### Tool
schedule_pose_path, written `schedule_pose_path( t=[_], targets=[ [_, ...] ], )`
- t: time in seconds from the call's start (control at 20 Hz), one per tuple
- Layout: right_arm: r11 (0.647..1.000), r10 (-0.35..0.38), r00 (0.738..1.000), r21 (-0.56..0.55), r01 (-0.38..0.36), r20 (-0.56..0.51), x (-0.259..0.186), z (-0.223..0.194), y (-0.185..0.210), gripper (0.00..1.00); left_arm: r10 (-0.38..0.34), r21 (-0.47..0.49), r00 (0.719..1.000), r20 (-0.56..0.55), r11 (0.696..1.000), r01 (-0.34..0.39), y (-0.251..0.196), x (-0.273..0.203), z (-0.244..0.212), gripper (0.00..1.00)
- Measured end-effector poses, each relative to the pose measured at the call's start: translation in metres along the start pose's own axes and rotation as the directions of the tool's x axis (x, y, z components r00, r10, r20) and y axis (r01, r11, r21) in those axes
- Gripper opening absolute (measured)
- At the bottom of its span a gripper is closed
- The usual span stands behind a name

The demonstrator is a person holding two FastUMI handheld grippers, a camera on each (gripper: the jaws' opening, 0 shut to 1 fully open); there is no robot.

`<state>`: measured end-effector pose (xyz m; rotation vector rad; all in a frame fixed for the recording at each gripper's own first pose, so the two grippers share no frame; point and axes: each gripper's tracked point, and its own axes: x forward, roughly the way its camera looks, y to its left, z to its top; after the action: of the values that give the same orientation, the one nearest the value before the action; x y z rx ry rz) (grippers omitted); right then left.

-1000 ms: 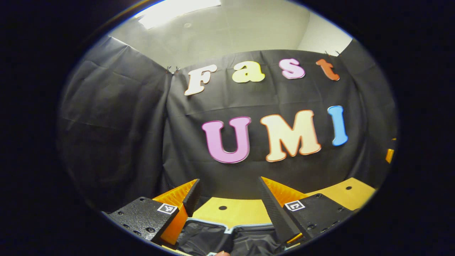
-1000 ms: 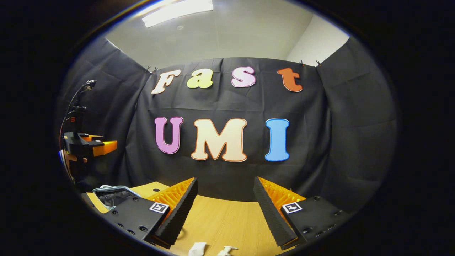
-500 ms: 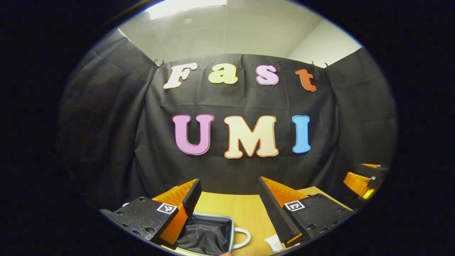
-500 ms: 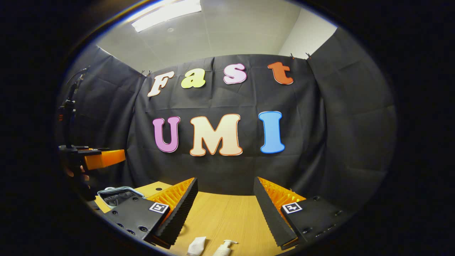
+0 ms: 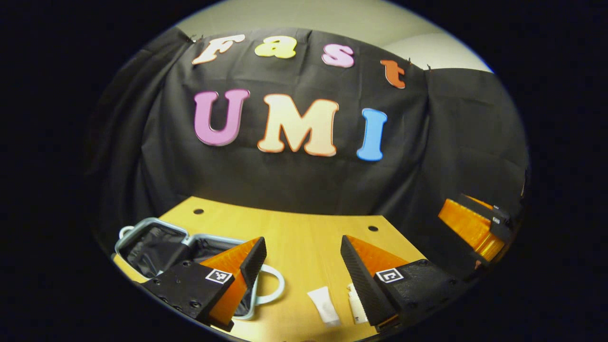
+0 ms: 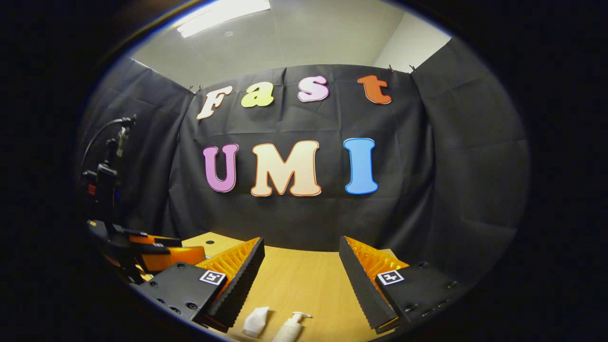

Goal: First open the suitcase, pack the skin care products into it, and then close the suitcase.

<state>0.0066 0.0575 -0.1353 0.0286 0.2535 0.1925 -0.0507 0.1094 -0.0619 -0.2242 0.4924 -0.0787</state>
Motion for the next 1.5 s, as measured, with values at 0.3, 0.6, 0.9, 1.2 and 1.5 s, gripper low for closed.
schedule_pose_path(
  t=[0.3,0.6,0.9,1.2,1.5],
  targets=[
    [0.997,-0.062,0.997,-0.037,0.061,-0.053,-0.005,-0.016,-0.025,1.00,-0.096,-0.055,0.963,-0.250,0.995,0.085,-0.030,0.038,-0.104,0.93],
    [0.994,-0.090,0.990,-0.080,0.081,-0.107,-0.008,-0.035,-0.034,1.00,-0.109,-0.101,0.887,-0.449,0.992,0.071,-0.037,0.057,-0.191,0.88],
    [0.996,-0.063,0.973,-0.069,0.048,-0.223,0.005,-0.077,-0.025,1.00,-0.068,-0.078,0.832,-0.551,0.996,0.030,-0.026,0.066,-0.244,0.72],
    [0.999,-0.014,0.919,-0.033,0.001,-0.393,0.024,-0.140,-0.010,1.00,-0.145,-0.211,0.834,-0.532,0.977,0.036,-0.040,0.070,-0.257,0.33],
    [1.000,0.023,0.836,0.003,-0.025,-0.548,0.029,-0.204,-0.001,1.00,-0.114,-0.022,0.837,-0.535,0.992,0.121,-0.045,0.070,-0.264,0.27]
  ],
)
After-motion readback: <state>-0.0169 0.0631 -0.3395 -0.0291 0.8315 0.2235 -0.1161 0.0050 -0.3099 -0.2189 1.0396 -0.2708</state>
